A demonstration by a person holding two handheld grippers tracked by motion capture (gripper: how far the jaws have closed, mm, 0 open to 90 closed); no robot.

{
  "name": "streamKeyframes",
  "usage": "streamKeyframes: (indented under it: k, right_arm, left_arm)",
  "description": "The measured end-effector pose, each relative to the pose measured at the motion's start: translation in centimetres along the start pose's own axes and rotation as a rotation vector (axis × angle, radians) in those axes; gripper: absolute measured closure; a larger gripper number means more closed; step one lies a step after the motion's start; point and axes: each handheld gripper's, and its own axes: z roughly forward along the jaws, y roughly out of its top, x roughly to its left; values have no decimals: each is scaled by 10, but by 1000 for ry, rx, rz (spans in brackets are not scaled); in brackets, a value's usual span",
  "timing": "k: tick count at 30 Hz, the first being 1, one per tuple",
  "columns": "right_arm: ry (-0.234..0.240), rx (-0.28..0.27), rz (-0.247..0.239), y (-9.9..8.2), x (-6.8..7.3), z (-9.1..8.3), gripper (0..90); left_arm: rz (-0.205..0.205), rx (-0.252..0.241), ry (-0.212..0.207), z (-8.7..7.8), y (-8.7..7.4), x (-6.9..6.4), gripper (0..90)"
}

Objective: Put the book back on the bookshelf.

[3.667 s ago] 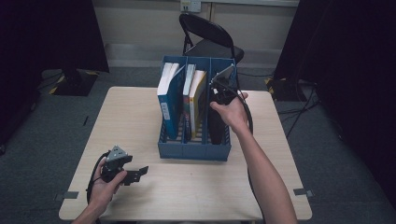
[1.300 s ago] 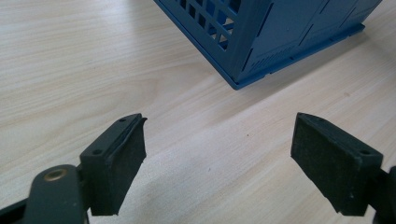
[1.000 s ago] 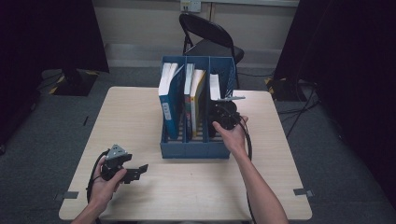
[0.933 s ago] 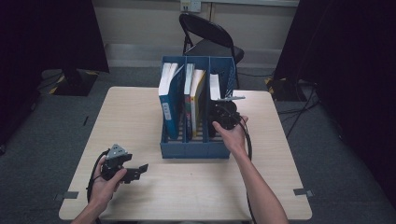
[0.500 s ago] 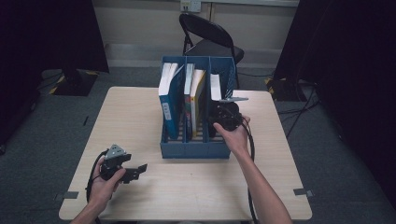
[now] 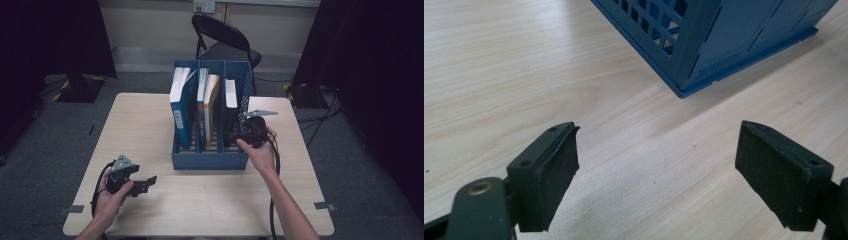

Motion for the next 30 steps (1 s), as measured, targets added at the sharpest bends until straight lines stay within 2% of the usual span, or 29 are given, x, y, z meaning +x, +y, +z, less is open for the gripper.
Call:
streamKeyframes:
  k: [4, 9, 16, 21, 30]
  right_arm:
    - [-18, -4, -13, -6, 1, -10, 155]
    - [-5, -30, -21, -10, 0, -28, 147]
    - [6, -59, 18, -22, -7, -51, 149]
    - [4, -71, 13, -33, -8, -67, 145]
    - [-37, -68, 29, -59, -18, -86, 144]
  left_arm:
    - [0, -6, 0, -1, 0, 0, 171]
    - [-2, -5, -1, -2, -1, 1, 171]
    - [-12, -9, -3, -4, -1, 3, 171]
    - [-10, -13, 1, -4, -1, 2, 166]
    - [-12, -11, 4, -4, 0, 0, 163]
